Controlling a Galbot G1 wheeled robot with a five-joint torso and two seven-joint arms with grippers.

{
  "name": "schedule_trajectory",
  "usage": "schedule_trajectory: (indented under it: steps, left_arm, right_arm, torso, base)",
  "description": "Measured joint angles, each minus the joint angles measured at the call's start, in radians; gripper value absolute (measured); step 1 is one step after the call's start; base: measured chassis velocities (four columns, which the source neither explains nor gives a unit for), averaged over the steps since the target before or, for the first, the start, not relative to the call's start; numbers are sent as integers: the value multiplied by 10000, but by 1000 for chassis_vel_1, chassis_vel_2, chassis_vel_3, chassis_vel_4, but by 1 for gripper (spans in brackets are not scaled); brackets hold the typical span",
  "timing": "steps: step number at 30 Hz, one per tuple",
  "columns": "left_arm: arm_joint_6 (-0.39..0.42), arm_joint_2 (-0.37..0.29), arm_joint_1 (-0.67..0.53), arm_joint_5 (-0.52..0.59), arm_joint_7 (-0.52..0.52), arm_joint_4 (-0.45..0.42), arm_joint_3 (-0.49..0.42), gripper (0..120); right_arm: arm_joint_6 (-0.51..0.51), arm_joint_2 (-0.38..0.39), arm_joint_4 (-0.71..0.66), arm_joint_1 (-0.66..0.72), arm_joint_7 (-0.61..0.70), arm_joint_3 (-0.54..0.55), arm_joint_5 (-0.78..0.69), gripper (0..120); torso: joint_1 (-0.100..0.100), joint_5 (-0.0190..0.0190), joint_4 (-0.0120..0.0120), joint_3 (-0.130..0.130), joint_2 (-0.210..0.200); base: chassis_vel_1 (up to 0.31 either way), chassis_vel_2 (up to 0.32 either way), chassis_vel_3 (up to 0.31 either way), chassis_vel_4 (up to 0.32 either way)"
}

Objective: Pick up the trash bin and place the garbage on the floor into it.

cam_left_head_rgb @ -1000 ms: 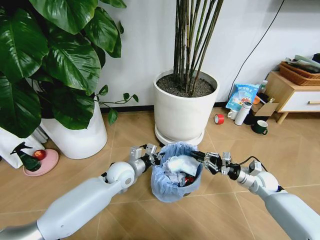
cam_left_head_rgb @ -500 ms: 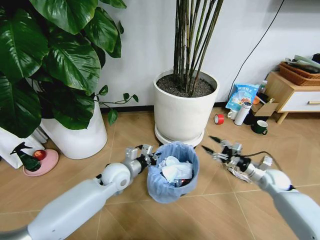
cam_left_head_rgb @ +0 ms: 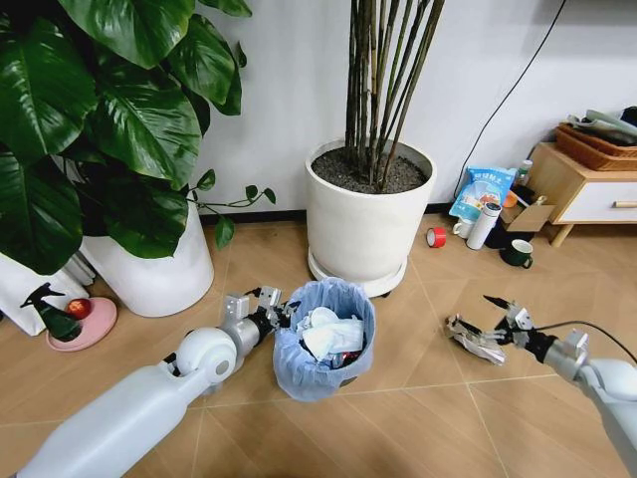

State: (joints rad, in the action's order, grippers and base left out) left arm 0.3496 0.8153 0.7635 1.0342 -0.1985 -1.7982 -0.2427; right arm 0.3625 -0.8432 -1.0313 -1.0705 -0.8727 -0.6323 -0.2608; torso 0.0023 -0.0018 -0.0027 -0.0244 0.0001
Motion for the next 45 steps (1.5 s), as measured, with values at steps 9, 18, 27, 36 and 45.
schedule_trajectory:
  steps: [9, 18, 27, 36, 45]
  left_arm:
    - [0, -18, 114, -52, 34, -12, 180, 0]
    - [-7, -153, 192, -47, 46, -3, 328, 0]
    - [-12, -469, 394, -9, 51, -139, 591, 0]
    - [-16, -632, 675, -1, 50, -304, 862, 0]
    - [-18, -868, 1189, -38, 65, -545, 1390, 0]
  right_arm:
    - [416, -124, 953, 369, -337, -481, 1533, 100]
    - [640, -305, 2381, 1308, -323, -513, 3457, 100]
    - [604, -621, 3939, 2078, 811, -42, 4471, 100]
    - [679, -960, 4781, 3053, 1643, 125, 5617, 100]
    - [482, -1132, 5297, 3482, 1885, 474, 5711, 100]
  torso:
    - [0, -2, 1, 0, 0]
    - [0, -3, 2, 0, 0]
    - [0, -1, 0, 0, 0]
    - [0, -2, 2, -1, 0]
    - [1, -2, 3, -1, 0]
  base:
    - [0, 0, 0, 0]
    - [0, 0, 0, 0]
    - [0, 0, 0, 0]
    - [0, 0, 0, 0]
    - [0, 0, 0, 0]
